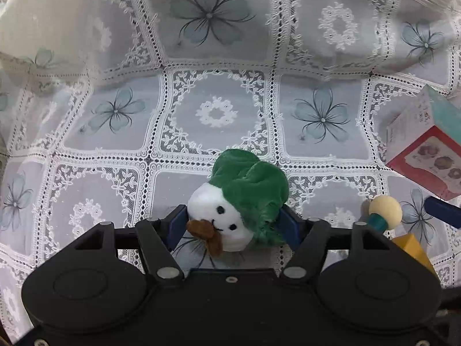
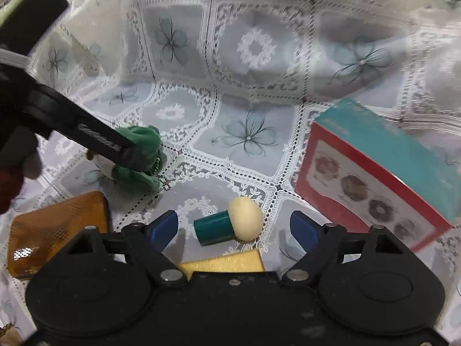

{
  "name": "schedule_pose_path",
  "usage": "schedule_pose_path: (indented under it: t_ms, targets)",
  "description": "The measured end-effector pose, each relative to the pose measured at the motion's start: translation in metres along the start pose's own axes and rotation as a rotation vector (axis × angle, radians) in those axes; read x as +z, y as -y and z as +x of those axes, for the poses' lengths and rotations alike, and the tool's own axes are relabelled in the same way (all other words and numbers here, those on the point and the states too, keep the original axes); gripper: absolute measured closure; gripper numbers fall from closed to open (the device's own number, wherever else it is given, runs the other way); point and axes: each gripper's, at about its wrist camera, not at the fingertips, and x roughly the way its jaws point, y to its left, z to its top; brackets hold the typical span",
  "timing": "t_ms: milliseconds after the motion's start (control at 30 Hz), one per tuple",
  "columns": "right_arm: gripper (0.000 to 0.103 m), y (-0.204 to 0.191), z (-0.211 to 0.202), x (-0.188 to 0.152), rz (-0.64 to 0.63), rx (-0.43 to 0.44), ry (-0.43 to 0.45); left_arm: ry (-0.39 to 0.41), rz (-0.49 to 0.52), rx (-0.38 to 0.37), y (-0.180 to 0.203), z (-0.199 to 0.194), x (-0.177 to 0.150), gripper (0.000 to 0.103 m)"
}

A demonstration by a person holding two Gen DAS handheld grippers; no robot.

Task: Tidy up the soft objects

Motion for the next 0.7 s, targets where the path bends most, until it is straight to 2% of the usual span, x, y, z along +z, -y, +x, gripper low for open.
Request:
schedule_pose_path:
  t_ms: [133,233,333,700]
  targets:
    - [0.025,-0.002,0.016,0.004,-0.018,-0.004,-0.045,0.015,0.019,0.012,0.000,0.001,-0.002,0.021]
    - [0.032,-0.004,0.023,0.005,-0.029,-0.007,-0.063,0.042,0.055,0.045,0.005,0.005,-0.002,0.020]
    - [0.043,-0.004,0.028,0.006,-0.023,0.006,-0.079,0.031,0.049,0.025,0.004,0.009,-0.001,0.019]
    - [0.044,-0.001,0.024,0.009,0.021,0.031,-0.075,0.034,0.033,-0.004,0.006,0.015,0.002,0.018]
